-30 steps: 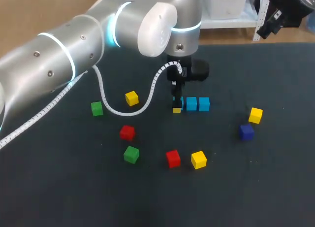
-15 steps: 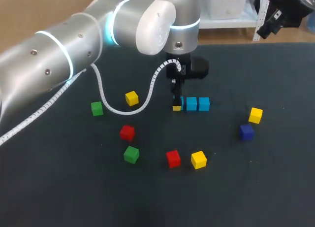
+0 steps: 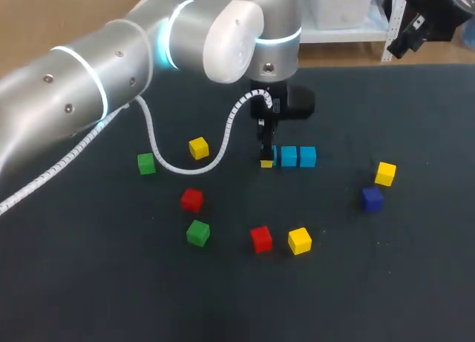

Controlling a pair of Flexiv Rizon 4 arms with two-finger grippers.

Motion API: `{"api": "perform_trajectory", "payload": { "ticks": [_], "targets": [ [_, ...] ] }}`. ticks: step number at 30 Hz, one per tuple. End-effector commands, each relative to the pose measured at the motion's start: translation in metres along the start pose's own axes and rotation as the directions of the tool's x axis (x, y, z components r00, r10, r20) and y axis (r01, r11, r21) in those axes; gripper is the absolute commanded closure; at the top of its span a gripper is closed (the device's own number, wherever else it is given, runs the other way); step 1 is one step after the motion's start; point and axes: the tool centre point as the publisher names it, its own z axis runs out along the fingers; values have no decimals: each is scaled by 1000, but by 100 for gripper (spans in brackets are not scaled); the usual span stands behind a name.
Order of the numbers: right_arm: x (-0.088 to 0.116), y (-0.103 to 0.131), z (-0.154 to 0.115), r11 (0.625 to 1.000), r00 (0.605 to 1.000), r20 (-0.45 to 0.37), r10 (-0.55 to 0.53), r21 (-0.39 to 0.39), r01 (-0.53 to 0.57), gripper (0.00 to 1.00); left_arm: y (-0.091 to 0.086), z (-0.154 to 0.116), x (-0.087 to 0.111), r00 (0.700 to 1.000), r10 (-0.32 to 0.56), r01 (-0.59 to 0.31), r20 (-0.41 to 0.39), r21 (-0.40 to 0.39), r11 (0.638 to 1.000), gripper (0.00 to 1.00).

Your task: Place the blue cubes, place green cubes on the blue cubes, place the yellow cubes on the green cubes, then place the red cubes on the yellow cubes, and place purple cube on the red cubes.

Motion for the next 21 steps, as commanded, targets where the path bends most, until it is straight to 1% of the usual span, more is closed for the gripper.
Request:
{"api": "perform_trajectory", "payload": {
  "ticks": [1,6,10,13,17,21],
  "targets": [
    [1,2,0,1000,1000,3,2,8,-2,0,-5,-4,3,1000,8,-8,7,-9,1000,0],
    [1,2,0,1000,1000,3,2,8,-2,0,-19,-21,16,1000,-10,10,-2,-36,999,0],
    [1,2,0,1000,1000,3,2,8,-2,0,-31,-33,28,999,-34,33,-27,-36,999,0],
    [1,2,0,1000,1000,3,2,8,-2,0,-40,-42,36,999,-31,30,-25,-44,999,0],
    [1,2,0,1000,1000,3,2,8,-2,0,-53,-55,48,998,-62,60,-31,-79,995,0],
    [1,2,0,1000,1000,3,2,8,-2,0,-61,-61,60,997,-76,73,-19,-99,992,0]
  ]
}}
